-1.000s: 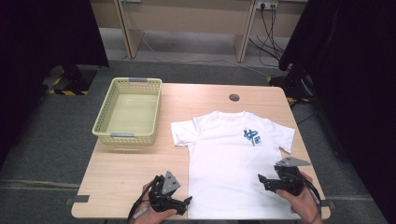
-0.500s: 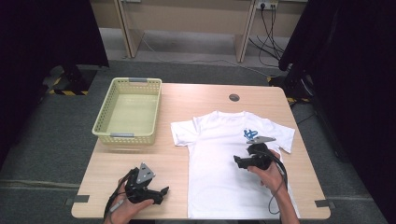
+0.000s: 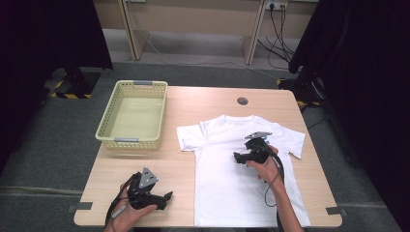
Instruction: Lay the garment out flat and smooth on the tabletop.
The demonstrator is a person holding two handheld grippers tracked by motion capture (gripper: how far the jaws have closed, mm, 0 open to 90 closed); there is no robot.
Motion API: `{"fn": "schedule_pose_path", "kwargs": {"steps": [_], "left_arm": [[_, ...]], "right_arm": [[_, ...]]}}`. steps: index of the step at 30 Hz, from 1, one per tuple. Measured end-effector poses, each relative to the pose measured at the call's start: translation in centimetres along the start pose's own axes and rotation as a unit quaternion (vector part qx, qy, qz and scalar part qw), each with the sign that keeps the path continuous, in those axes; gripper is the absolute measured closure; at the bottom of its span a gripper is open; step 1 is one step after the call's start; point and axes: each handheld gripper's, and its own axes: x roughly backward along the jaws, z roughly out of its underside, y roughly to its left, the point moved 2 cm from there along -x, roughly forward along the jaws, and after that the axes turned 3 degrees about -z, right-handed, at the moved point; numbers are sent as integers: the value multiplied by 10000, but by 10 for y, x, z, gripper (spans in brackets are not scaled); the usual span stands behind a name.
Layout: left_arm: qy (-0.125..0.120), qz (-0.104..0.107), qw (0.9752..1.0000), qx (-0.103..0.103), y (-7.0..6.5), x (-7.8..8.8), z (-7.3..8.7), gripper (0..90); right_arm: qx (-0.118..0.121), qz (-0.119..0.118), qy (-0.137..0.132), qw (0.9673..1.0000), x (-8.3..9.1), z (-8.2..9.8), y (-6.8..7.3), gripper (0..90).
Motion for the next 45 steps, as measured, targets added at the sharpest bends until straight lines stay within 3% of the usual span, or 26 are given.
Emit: {"fn": "schedule_pose_path", "kwargs": {"steps": [19, 26, 34, 36, 45], "left_arm": [[-4, -16, 10000, 26, 2, 0, 0, 50], [-5, -27, 10000, 35, 2, 0, 0, 50], [1, -45, 10000, 42, 2, 0, 0, 50], [0, -47, 10000, 44, 2, 0, 0, 50], [1, -47, 10000, 43, 2, 0, 0, 50]], "right_arm": [[21, -34, 179, 9998, -18, -26, -14, 169], [42, -58, 75, 9999, -19, -26, -16, 177], [-119, -159, -202, 9996, -3, -14, -17, 199], [-124, -283, -326, 9990, 7, -7, -13, 199], [-115, -474, -424, 9979, 24, 13, -1, 208]]}}
